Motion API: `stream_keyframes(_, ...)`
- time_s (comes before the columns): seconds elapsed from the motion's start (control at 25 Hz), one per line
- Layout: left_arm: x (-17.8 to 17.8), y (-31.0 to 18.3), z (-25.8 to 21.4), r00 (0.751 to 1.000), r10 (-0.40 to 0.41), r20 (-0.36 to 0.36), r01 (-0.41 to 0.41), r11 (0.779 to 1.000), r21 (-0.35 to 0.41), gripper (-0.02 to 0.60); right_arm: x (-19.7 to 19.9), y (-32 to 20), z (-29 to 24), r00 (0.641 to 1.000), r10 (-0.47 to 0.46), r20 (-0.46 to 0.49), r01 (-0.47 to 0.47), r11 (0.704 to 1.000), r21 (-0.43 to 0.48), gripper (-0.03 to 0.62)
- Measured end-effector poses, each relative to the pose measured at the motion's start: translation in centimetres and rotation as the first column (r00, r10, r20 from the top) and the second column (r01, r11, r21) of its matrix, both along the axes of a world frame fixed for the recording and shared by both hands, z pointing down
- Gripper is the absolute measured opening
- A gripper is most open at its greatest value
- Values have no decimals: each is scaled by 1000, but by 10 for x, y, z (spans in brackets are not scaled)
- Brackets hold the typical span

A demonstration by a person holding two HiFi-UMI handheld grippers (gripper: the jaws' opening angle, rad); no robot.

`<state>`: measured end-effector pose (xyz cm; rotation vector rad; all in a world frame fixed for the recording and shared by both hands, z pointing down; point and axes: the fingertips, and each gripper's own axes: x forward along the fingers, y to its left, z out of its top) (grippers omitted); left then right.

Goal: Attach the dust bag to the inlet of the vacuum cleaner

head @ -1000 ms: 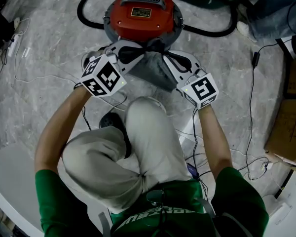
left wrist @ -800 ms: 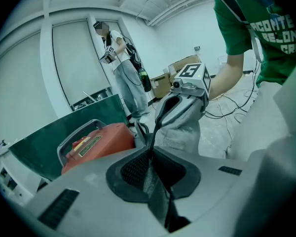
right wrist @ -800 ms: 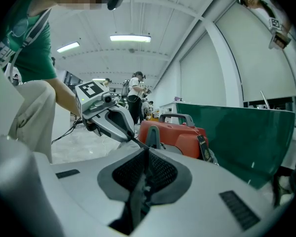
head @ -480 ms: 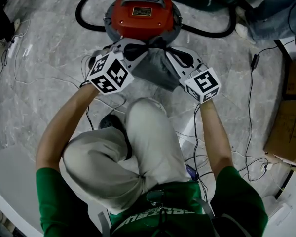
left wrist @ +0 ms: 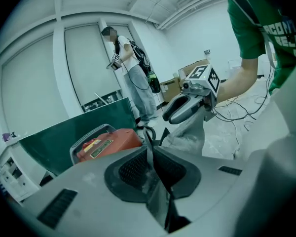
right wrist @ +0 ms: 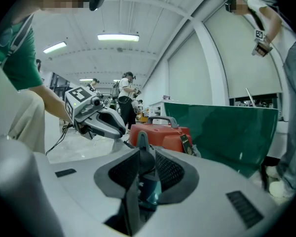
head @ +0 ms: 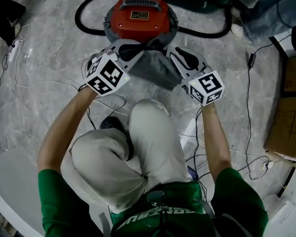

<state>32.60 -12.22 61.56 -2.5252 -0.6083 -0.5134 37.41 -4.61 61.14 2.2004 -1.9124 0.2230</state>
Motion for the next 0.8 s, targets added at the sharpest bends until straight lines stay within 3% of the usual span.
stream_keyframes(0.24, -3, -6, -44, 998, -7, -65, 0, 994, -110, 28, 5, 8, -45, 996, 90, -25, -89, 995, 36, 83)
stream_keyframes(0.36, -6, -10, -63, 997, -4, -82, -9, 987, -159, 7, 5, 3, -69, 991, 133, -31, -132, 991, 37, 12)
stream_keyframes(0.48, -12, -14, -91, 997, -3, -79, -13, 977, -213, 5, -1, -6, -99, 988, 155, -5, -155, 988, 11, 8)
stream_keyframes(0.8, -42, -55, -248, 990, -119, -71, 86, 929, -360, 5, -41, -37, -241, 984, 162, 75, -156, 984, -86, 8)
